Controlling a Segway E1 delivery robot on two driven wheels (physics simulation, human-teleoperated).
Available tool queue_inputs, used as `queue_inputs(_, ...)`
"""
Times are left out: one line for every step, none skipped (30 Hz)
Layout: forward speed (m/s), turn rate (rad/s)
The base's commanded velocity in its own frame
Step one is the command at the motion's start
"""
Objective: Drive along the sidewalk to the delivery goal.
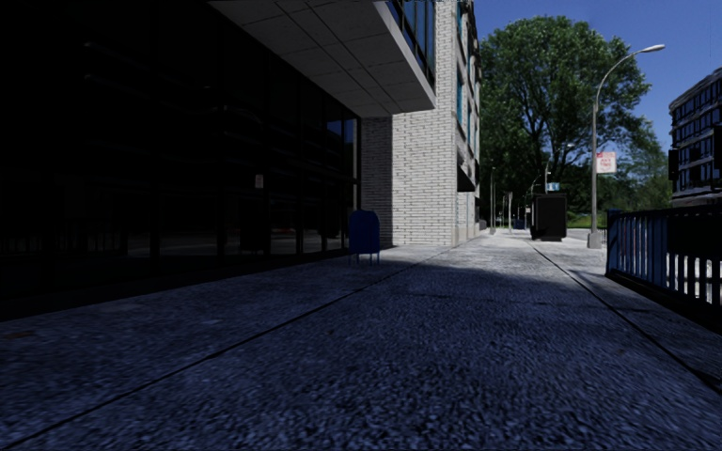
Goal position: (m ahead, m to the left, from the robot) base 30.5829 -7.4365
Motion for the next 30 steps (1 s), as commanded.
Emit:
queue_inputs(2.00,-0.60)
queue_inputs(2.00,-0.60)
queue_inputs(2.00,-0.60)
queue_inputs(2.00,-0.60)
queue_inputs(2.00,-0.60)
queue_inputs(2.00,-0.60)
queue_inputs(2.00,-0.60)
queue_inputs(2.00,-0.60)
queue_inputs(2.00,-0.60)
queue_inputs(2.00,-0.60)
queue_inputs(2.00,-0.60)
queue_inputs(2.00,-0.60)
queue_inputs(2.00,-0.60)
queue_inputs(2.00,-0.60)
queue_inputs(2.00,-0.51)
queue_inputs(2.00,-0.51)
queue_inputs(2.00,0.00)
queue_inputs(2.00,0.00)
queue_inputs(2.00,0.00)
queue_inputs(2.00,0.00)
queue_inputs(2.00,0.00)
queue_inputs(2.00,0.00)
queue_inputs(2.00,0.00)
queue_inputs(2.00,0.00)
queue_inputs(2.00,0.00)
queue_inputs(2.00,0.00)
queue_inputs(2.00,0.00)
queue_inputs(2.00,0.00)
queue_inputs(2.00,0.00)
queue_inputs(2.00,0.00)
